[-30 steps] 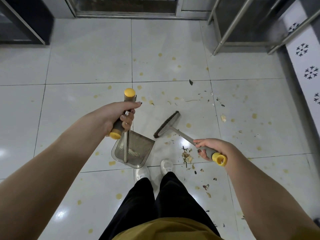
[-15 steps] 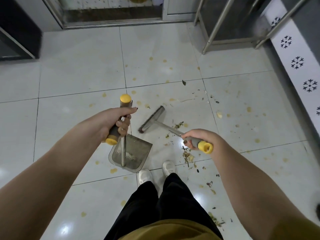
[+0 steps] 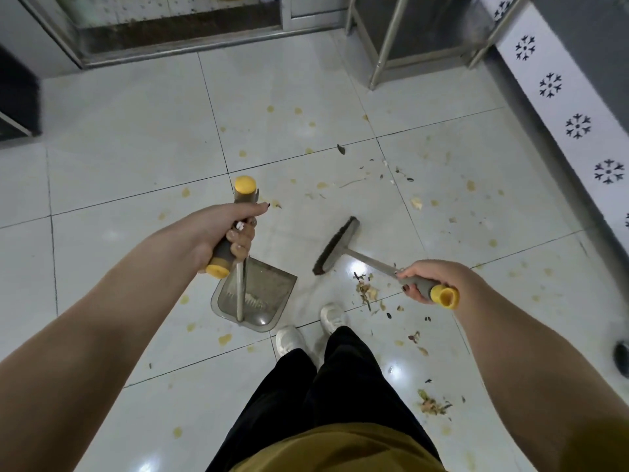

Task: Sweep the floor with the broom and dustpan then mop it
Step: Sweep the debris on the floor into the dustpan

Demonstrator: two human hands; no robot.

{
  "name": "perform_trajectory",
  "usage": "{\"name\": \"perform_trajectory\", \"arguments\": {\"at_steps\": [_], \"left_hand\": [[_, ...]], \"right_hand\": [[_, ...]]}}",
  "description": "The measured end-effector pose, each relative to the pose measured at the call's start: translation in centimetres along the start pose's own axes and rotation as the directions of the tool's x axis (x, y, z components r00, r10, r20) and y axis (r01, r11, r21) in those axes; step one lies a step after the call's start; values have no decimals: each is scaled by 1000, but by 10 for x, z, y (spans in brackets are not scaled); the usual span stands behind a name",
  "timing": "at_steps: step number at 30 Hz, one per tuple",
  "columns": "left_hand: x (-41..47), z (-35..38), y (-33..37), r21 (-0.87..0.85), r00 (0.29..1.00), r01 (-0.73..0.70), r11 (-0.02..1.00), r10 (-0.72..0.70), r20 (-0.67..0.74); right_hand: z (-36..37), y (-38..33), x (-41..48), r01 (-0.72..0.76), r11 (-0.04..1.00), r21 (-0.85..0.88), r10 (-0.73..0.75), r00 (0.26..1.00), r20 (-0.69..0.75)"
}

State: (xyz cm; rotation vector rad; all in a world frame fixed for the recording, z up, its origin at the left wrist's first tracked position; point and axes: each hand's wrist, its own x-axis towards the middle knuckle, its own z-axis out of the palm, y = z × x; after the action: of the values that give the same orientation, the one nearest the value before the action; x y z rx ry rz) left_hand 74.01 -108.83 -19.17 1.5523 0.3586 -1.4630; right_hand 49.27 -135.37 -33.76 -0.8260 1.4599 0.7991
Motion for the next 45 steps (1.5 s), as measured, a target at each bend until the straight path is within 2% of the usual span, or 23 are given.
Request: {"name": "perform_trajectory", "arguments": {"at_steps": [7, 12, 19, 23, 27, 28, 31, 33, 37, 41, 45], "left_hand": [[0, 9, -1, 59, 999, 8, 998, -10, 38], [-2, 16, -4, 55, 999, 15, 998, -18, 48], [-9, 31, -12, 47, 999, 17, 999, -18, 33], [-15, 41, -19, 20, 1000, 6, 1000, -6, 24], [-23, 57, -30, 17, 1000, -7, 1000, 7, 28], [-25, 62, -33, 18, 1000, -10, 1000, 10, 26], [-30, 77, -41, 24, 999, -24, 999, 23, 31], [-33, 87, -45, 18, 999, -32, 999, 32, 29], [-37, 99, -47, -3, 998, -53, 999, 53, 25], [-37, 98, -41, -28, 997, -73, 997, 73, 24], [-34, 83, -25, -65, 996, -83, 994, 85, 34]], "right_hand": [[-22, 28, -14, 55, 996, 64, -50, 996, -76], [-16, 26, -24, 105, 994, 2, -105, 994, -24], [26, 10, -11, 201, 978, 59, -208, 969, 132], [31, 15, 4, 183, 983, 19, -184, 976, 114], [-6, 51, 8, 165, 986, -33, -163, 984, 71], [-18, 61, 7, 159, 987, -21, -157, 986, 60], [-53, 86, -1, 103, 982, 160, -102, 995, -14], [-66, 100, -7, 92, 976, 196, -84, 995, -51], [-84, 112, -14, 150, 939, 310, -139, 989, -58], [-92, 103, -16, 219, 950, 221, -211, 976, -59], [-77, 69, -16, 239, 963, 122, -240, 971, -2]]}}
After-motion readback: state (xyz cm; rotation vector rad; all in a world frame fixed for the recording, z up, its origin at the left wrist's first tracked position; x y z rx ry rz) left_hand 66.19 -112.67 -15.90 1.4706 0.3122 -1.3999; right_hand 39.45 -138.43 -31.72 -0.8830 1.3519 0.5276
